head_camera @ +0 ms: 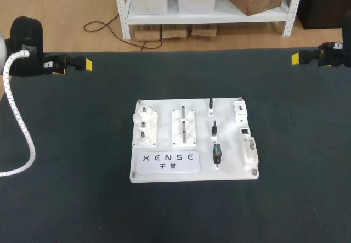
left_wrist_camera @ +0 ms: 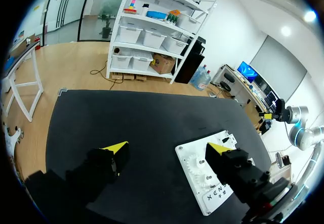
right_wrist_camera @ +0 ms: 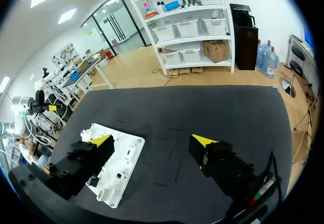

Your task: Insert the Ethernet cable into its matching sockets.

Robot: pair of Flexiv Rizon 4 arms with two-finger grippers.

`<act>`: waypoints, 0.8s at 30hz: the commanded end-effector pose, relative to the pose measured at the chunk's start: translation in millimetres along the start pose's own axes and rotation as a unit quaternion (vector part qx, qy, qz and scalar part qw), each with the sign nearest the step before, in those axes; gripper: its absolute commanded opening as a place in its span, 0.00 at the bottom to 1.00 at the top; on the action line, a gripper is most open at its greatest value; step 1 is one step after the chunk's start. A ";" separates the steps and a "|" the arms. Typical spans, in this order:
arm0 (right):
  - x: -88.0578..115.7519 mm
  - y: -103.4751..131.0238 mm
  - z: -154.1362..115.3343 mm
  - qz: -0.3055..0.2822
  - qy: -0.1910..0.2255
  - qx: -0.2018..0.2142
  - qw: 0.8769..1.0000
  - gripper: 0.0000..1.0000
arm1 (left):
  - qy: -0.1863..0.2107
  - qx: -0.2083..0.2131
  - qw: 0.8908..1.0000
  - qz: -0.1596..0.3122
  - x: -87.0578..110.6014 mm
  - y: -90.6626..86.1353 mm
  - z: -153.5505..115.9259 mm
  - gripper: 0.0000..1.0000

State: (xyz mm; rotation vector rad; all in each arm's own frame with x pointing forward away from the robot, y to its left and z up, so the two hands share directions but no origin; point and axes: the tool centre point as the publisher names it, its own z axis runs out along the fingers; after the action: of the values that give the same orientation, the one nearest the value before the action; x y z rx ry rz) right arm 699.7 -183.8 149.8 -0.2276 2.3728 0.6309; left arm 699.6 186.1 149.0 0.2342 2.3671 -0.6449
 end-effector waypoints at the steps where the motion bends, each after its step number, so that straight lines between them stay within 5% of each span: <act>1: -0.2 -0.9 -0.1 0.000 0.000 -0.002 1.000 1.00 | 0.002 -0.004 1.000 -0.001 -1.0 -1.5 0.0 1.00; 9: -0.2 -0.9 -0.1 0.000 0.000 -0.002 1.000 1.00 | 0.002 -0.004 1.000 -0.001 -1.0 -1.5 0.0 1.00; 13: -0.2 -0.9 -0.1 0.000 0.000 -0.002 1.000 1.00 | -0.006 0.038 0.993 0.111 -5.6 -20.2 10.7 1.00; 24: -0.2 -0.9 -0.1 0.000 0.000 -0.002 1.000 1.00 | -0.021 0.188 0.933 0.308 8.9 -77.1 37.8 1.00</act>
State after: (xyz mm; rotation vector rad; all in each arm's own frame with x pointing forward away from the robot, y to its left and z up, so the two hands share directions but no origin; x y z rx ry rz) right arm 699.7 -183.8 149.8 -0.2275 2.3729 0.6308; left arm 688.3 104.2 156.1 0.7612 2.2014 -0.6162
